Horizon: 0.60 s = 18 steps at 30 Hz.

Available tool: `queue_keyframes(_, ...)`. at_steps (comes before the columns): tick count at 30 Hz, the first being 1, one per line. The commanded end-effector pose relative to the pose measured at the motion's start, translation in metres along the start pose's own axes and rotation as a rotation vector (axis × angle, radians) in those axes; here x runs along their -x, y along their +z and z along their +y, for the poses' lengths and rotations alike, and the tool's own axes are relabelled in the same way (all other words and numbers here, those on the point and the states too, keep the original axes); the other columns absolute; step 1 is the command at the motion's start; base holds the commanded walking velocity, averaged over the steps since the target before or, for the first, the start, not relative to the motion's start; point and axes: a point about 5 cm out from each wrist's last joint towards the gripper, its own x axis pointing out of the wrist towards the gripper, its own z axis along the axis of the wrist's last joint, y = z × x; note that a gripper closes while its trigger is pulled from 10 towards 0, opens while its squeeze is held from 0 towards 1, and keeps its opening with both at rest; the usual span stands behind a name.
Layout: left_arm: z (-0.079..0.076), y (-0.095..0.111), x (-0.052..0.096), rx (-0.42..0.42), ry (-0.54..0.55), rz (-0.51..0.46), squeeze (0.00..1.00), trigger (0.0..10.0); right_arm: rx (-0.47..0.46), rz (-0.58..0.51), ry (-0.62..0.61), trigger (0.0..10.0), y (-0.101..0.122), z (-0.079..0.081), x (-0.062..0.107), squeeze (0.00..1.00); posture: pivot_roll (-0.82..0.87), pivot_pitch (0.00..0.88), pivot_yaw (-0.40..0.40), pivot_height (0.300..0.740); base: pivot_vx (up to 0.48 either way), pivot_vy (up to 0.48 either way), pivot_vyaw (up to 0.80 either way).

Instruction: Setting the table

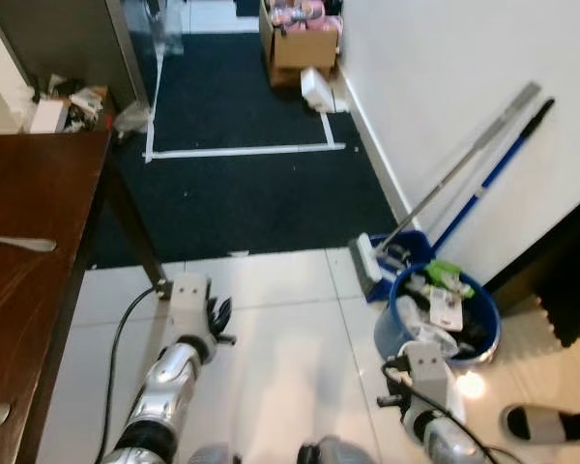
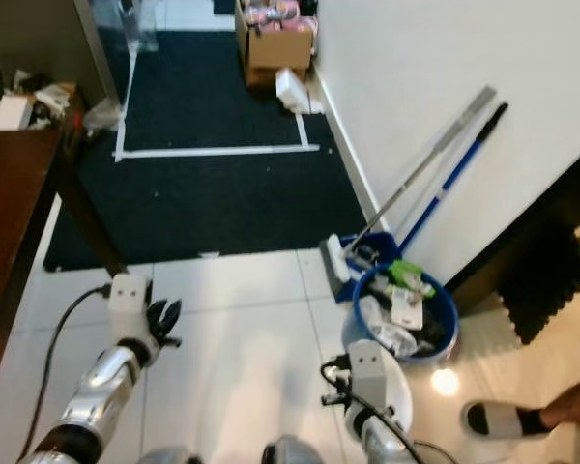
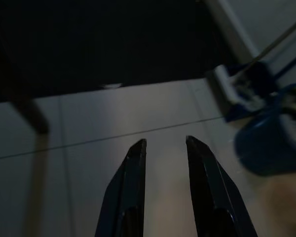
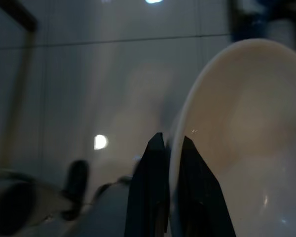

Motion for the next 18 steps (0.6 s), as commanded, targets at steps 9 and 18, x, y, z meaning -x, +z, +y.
queue_keyframes(9,-0.0051,-0.0073,0.0017,0.022,-0.006,0.024,0.00,10.0,0.006,0.026,-0.016,10.0,-0.0063,-0.0064,0.0040,0.00,0.05,0.078,0.021,0.740,0.246,0.000,0.00)
queue_keyframes(18,-0.0049,-0.0093,0.0030,0.021,-0.005,0.029,0.00,10.0,0.011,0.032,-0.012,10.0,-0.0067,-0.0060,0.0038,0.00,0.05,0.076,0.019,0.740,0.246,0.000,0.00)
